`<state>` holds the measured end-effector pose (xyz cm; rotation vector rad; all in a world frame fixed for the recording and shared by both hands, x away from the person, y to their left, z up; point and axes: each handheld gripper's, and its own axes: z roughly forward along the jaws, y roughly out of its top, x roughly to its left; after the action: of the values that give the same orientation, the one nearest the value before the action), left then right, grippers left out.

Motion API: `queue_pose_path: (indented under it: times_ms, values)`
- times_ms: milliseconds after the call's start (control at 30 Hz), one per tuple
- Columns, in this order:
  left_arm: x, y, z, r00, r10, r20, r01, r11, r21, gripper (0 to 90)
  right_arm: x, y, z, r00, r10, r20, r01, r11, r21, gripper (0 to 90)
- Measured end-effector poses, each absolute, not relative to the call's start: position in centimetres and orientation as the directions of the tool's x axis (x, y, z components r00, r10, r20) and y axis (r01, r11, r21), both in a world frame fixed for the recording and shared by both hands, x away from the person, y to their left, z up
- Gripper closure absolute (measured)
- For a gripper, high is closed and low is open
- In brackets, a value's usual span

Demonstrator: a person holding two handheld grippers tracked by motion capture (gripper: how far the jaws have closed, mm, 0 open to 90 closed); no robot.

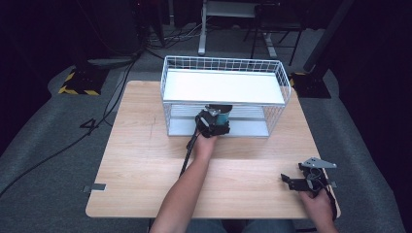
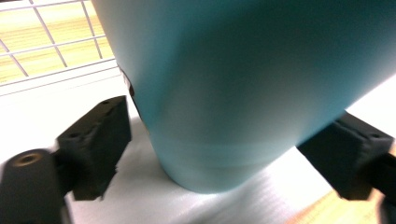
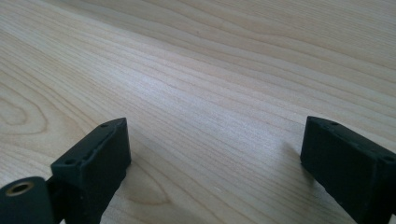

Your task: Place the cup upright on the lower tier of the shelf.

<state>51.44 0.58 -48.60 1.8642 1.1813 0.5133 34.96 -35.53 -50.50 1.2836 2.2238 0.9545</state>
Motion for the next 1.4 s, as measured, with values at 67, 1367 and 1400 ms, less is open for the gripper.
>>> queue_pose_path:
  times_ms: [67, 1367, 1400]
  values:
    - [51.2, 0.8, -48.3, 0.471, 0.875, -0.110, 0.532, -0.182, 0.827, 8.3, 35.0, -35.5, -50.5, -0.499, 0.867, -0.004, 0.594, 0.345, 0.727, 8.7]
    - [38.4, 11.3, -43.1, 0.518, 0.843, -0.143, 0.476, -0.145, 0.868, 10.4, 35.0, -35.5, -50.5, -0.497, 0.868, -0.001, 0.597, 0.343, 0.725, 8.6]
    - [37.8, 11.7, -43.0, 0.520, 0.842, -0.142, 0.475, -0.147, 0.868, 10.4, 35.0, -35.5, -50.5, -0.498, 0.867, -0.001, 0.596, 0.343, 0.726, 8.6]
